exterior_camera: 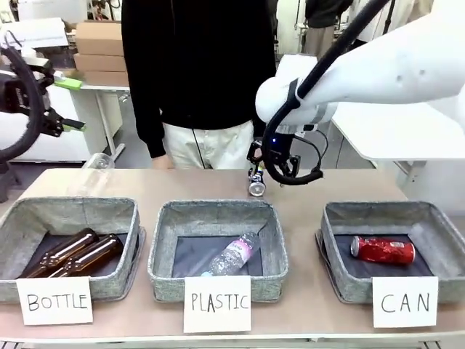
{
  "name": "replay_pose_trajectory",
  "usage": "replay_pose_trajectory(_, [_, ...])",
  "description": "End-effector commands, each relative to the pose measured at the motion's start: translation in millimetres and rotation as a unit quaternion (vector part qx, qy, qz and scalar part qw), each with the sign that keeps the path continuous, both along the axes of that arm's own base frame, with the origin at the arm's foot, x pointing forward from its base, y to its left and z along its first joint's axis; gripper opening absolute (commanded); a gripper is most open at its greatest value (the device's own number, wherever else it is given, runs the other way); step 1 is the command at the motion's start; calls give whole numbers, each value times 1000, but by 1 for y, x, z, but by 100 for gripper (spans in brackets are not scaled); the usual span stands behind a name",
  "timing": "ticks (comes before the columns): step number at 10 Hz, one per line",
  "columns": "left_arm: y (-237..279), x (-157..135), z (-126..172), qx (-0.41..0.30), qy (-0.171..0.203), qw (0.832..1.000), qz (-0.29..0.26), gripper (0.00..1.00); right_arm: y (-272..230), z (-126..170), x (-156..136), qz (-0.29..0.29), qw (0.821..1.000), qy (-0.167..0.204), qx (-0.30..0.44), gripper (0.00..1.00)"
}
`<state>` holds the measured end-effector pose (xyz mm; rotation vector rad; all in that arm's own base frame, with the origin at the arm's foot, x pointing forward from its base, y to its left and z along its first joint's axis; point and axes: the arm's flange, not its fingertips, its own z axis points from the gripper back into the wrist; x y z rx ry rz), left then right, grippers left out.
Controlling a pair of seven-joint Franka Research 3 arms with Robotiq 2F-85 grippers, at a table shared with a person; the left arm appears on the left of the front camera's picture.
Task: Sort the can waste into the basket.
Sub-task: Pick up the can waste from the table and place it in the right Fabric basket.
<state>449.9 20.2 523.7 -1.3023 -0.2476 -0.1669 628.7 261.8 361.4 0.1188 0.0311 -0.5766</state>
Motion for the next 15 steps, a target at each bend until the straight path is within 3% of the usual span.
replay_pose_trajectory(1, [-1,-1,3,1,-3,1000,4,100,18,-5,37,12,1000,-11,-18,100])
replay_pose_trajectory(2, [-1,-1,3,1,-3,1000,4,100,23,-13,43,37,999,-29,-3,100])
replay_pose_trajectory(4, [-1,-1,3,1,-3,1000,4,100,29,-31,57,102,995,-7,4,100])
replay_pose_trajectory(7, [-1,-1,3,1,-3,1000,4,100,28,-44,67,153,988,-15,5,100])
replay_pose_trajectory(11, [-1,-1,3,1,-3,1000,4,100,33,-46,62,168,986,-4,0,100])
replay_pose_trajectory(12, [-1,-1,3,1,-3,1000,4,100,33,-47,61,175,985,10,-6,40])
replay_pose_trajectory(13, [-1,-1,3,1,-3,1000,4,100,32,-47,60,178,984,14,-7,40])
replay_pose_trajectory(14, [-1,-1,3,1,-3,1000,4,100,32,-47,60,179,984,17,-6,0])
replay_pose_trajectory(15, [-1,-1,3,1,-3,1000,4,100,33,-48,60,181,983,22,-11,37])
